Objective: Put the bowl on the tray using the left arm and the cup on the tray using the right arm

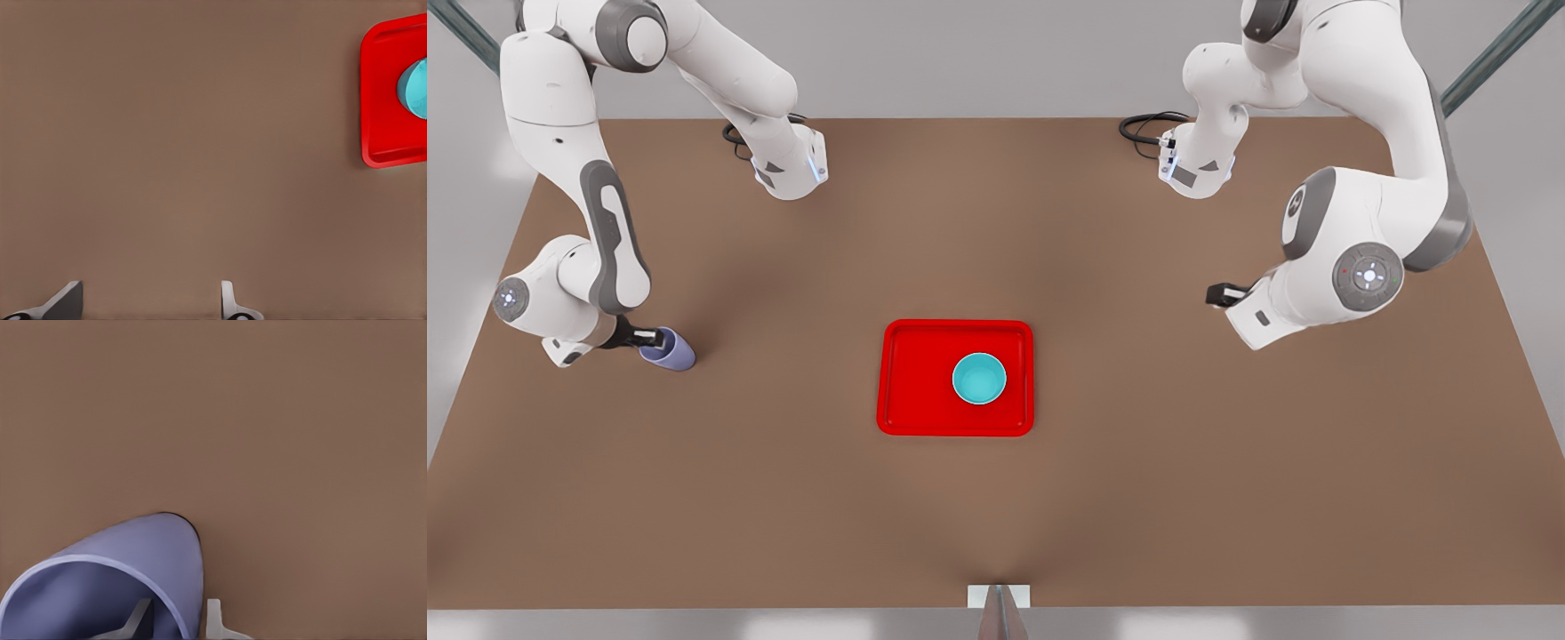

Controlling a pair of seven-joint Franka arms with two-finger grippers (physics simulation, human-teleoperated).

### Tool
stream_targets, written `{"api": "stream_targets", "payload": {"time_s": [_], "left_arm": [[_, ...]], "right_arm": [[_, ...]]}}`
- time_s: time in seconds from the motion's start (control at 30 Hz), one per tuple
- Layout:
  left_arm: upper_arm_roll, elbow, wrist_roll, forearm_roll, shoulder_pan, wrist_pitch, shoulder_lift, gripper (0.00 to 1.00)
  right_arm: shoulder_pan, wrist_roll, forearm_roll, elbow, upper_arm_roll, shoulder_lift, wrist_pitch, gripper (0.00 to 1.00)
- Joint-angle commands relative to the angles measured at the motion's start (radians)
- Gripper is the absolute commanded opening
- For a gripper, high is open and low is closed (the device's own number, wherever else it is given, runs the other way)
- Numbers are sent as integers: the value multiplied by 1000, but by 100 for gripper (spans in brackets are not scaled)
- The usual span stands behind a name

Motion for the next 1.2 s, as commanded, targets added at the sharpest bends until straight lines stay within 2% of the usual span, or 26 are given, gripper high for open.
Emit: {"api": "stream_targets", "payload": {"time_s": [0.0,0.37,0.67,0.73,0.87,1.07,1.17], "left_arm": [[-3,0,0,-8,-4,0,0,100],[-1,3,5,-8,-2,2,3,100],[6,3,3,-5,-2,8,3,100],[9,3,2,-2,-1,9,3,100],[13,18,0,2,0,9,3,100],[11,16,0,-5,6,12,11,100],[11,16,0,-4,7,12,11,100]], "right_arm": [[1,0,0,0,0,1,0,21],[2,5,2,12,6,-12,0,21],[139,10,9,21,8,-121,-23,21],[174,13,11,83,9,-119,-101,21],[301,249,9,236,32,-108,-307,21],[488,513,11,600,35,47,-594,21],[505,660,12,638,133,73,-592,21]]}}
